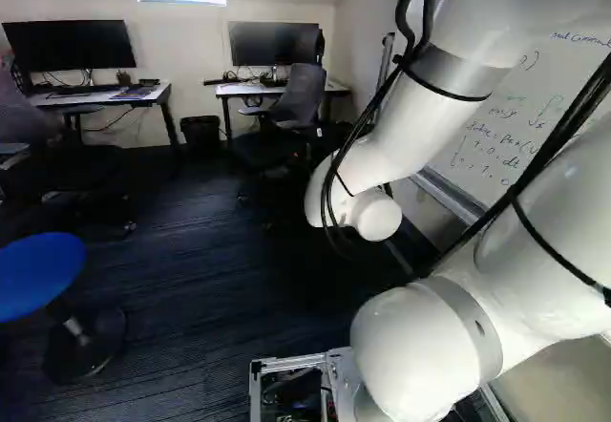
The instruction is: Open the door and move inside
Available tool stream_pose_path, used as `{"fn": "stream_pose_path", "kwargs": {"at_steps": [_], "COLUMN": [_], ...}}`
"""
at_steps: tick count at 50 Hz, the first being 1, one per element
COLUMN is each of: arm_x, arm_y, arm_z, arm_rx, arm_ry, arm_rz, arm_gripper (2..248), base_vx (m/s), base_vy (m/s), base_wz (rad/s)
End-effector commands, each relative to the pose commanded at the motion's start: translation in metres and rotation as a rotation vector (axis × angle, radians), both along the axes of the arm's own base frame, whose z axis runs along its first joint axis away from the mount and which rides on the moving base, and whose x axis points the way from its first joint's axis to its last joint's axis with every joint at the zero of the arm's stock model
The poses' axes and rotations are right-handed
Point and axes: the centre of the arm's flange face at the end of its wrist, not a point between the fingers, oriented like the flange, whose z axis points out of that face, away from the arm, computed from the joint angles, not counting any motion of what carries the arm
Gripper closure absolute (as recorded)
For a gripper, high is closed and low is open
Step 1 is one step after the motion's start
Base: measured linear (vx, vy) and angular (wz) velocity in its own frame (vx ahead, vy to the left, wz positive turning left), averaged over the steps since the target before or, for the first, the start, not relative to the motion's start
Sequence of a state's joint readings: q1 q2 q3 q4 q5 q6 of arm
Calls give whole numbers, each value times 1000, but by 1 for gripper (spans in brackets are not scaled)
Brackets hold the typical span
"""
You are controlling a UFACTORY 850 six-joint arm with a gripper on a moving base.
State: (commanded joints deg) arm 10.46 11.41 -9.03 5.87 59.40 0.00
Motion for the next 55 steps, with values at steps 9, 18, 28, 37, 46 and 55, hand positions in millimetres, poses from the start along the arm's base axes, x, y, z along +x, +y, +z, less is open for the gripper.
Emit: {"fn": "stream_pose_path", "kwargs": {"at_steps": [9,18,28,37,46,55], "arm_x": [-1,-2,-5,-10,-15,-20], "arm_y": [-1,-5,-12,-20,-30,-38], "arm_z": [0,-2,-4,-7,-11,-14], "arm_rx": [-1,-5,-11,-19,-28,-34], "arm_ry": [3,14,35,62,93,119], "arm_rz": [-2,-8,-19,-34,-52,-66], "arm_gripper": [3,3,3,3,3,3], "base_vx": [0,0,0,0,0,0], "base_vy": [0,0,0,0,0,0], "base_wz": [0,0,0,0,0,0]}}
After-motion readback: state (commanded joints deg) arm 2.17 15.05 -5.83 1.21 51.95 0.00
